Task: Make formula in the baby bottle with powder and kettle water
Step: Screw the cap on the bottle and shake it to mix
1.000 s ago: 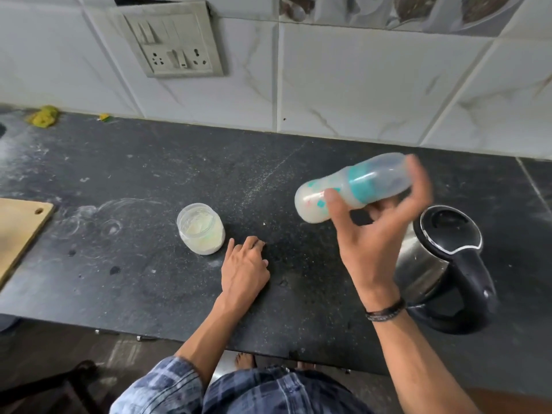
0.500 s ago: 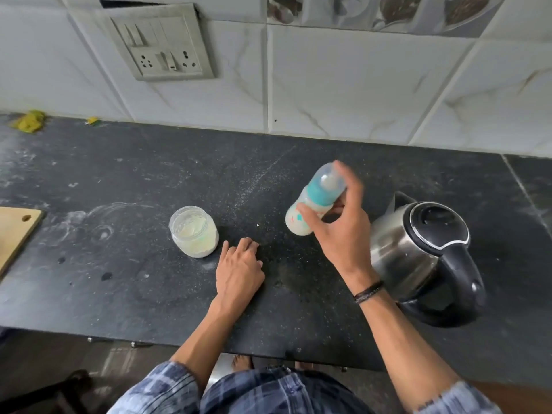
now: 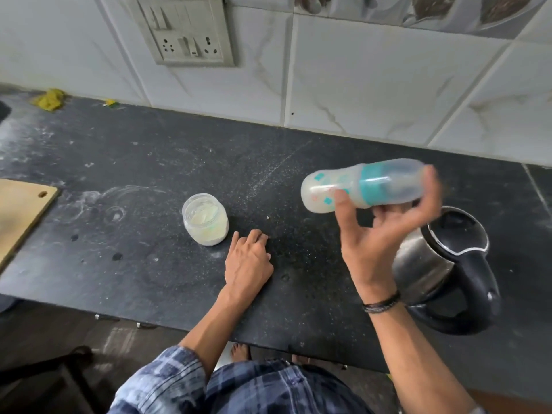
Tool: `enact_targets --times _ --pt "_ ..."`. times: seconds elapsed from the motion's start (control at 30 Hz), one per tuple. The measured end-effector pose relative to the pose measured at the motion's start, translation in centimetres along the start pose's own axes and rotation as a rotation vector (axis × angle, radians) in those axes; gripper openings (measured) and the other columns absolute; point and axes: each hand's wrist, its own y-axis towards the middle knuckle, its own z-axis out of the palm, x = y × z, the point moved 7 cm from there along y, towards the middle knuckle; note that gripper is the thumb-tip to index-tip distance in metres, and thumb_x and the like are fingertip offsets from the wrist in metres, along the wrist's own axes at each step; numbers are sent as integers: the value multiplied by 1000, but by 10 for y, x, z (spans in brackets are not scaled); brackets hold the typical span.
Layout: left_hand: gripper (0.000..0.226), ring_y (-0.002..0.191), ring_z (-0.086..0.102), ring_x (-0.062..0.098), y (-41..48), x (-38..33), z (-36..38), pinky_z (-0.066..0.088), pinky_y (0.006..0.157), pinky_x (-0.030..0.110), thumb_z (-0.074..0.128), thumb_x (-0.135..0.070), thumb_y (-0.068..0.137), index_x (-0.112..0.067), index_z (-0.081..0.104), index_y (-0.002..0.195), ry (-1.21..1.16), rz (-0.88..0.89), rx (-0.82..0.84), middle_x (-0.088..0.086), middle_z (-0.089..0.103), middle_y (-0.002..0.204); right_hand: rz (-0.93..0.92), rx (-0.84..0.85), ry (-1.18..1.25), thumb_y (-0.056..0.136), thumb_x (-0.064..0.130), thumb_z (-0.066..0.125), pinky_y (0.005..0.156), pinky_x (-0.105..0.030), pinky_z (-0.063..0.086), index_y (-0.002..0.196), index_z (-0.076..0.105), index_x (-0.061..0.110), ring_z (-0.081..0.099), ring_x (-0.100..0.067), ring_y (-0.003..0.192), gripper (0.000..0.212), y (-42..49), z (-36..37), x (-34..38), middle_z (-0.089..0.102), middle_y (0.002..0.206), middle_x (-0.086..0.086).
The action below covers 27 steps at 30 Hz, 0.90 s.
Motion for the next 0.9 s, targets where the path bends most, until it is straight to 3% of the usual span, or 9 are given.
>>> enact_targets --times 0.1,0.23,0.3,0.4,0.53,0.6,0.7,0.83,0.9 --pt "48 124 56 24 0 4 -1 11 125 42 60 -27 95 -17 55 142 4 -6 14 -4 51 143 144 163 -104 82 24 88 87 -52 60 146 32 30 65 -15 115 86 -4 13 -21 53 138 1" --pt "48 125 55 22 -2 3 -1 10 125 41 60 -28 96 -19 54 143 -6 0 15 -6 50 143 -34 -25 57 84 12 82 93 -55 59 144 26 16 54 -28 131 82 1 -9 12 31 147 -11" --pt "48 124 56 24 0 -1 0 10 125 41 60 -26 95 -17 55 142 -4 1 8 -4 51 142 -51 -65 32 84 15 82 96 -53 58 143 25 14 51 -21 133 82 2 -11 6 27 148 -2" --pt "48 122 58 25 1 2 -1 13 125 42 61 -27 94 -17 56 141 12 4 13 -4 52 141 130 150 -110 82 23 87 89 -54 59 146 33 28 62 -21 119 84 -4 9 -29 48 141 16" --pt "48 119 58 24 -2 3 -2 14 124 43 62 -27 93 -19 57 140 7 16 8 -5 53 139 48 27 38 85 9 82 95 -54 58 146 21 17 57 -31 127 87 -8 -5 -8 36 146 -14" --pt "48 118 58 25 -1 0 0 14 124 43 62 -24 92 -17 57 139 0 13 2 -4 54 138 25 -43 53 85 11 80 98 -50 57 148 17 15 54 -23 131 89 -7 -8 -6 30 150 -2" --pt "48 119 58 25 0 1 -1 13 125 43 61 -25 93 -17 56 140 9 6 11 -4 53 140 143 130 -81 83 21 86 89 -51 60 147 29 25 62 -12 119 86 -11 10 -31 47 141 24" --pt "48 120 58 23 -2 3 -2 13 125 43 61 -27 94 -18 56 141 -1 15 2 -5 53 140 37 10 44 83 9 83 96 -54 57 145 24 19 57 -24 128 86 -12 -2 -11 37 146 -2" --pt "48 119 58 23 -2 0 -2 12 124 42 61 -25 94 -17 56 140 -3 10 -9 -5 53 139 1 -34 13 83 13 83 98 -49 57 143 23 23 53 -19 129 86 -5 -4 -10 32 148 0"
